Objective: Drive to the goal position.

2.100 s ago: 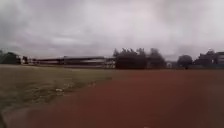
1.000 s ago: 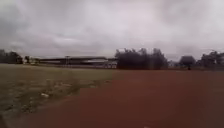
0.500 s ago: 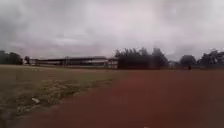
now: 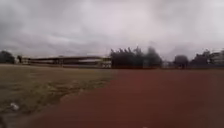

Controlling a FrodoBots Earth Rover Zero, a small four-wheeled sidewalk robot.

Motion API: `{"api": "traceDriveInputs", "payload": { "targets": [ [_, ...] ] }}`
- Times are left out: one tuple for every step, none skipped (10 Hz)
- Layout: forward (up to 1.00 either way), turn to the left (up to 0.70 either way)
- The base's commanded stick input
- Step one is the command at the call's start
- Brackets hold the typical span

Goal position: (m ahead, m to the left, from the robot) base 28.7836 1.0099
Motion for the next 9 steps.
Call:
{"api": "traceDriveInputs", "payload": {
  "targets": [
    [0.7,-0.35],
    [0.7,-0.35],
    [0.7,-0.35],
    [0.7,-0.19],
    [0.7,0.0],
    [0.7,0.0],
    [0.7,0.0],
    [0.7,0.0],
    [0.7,0.0]
  ]
}}
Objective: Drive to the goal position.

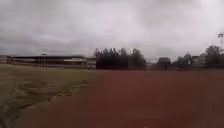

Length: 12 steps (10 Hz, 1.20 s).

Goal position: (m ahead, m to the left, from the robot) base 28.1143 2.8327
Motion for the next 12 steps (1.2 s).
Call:
{"api": "traceDriveInputs", "payload": {
  "targets": [
    [0.7,0.0],
    [0.7,0.0],
    [0.7,0.0],
    [0.7,0.0],
    [0.7,0.0],
    [0.7,0.0],
    [0.7,0.0],
    [0.7,0.0],
    [0.7,-0.18],
    [0.7,-0.35],
    [0.7,-0.35],
    [0.7,-0.35]
  ]
}}
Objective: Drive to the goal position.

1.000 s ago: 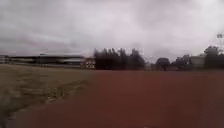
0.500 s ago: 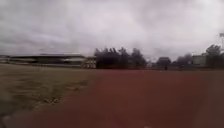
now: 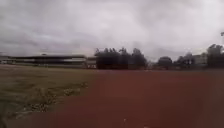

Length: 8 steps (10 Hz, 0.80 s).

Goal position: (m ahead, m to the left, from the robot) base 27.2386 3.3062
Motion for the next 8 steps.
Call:
{"api": "traceDriveInputs", "payload": {
  "targets": [
    [0.7,-0.35],
    [0.7,-0.35],
    [0.7,-0.35],
    [0.7,-0.35],
    [0.7,0.0],
    [0.7,0.0],
    [0.7,0.0],
    [0.7,0.0]
  ]
}}
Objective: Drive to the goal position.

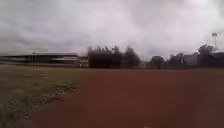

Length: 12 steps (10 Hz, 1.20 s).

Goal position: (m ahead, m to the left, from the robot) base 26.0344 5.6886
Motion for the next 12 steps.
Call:
{"api": "traceDriveInputs", "payload": {
  "targets": [
    [0.7,0.0],
    [0.7,0.0],
    [0.7,0.0],
    [0.7,0.0],
    [0.7,0.0],
    [0.7,0.0],
    [0.7,0.0],
    [0.7,0.0],
    [0.7,0.0],
    [0.7,0.0],
    [0.7,0.0],
    [0.7,0.0]
  ]
}}
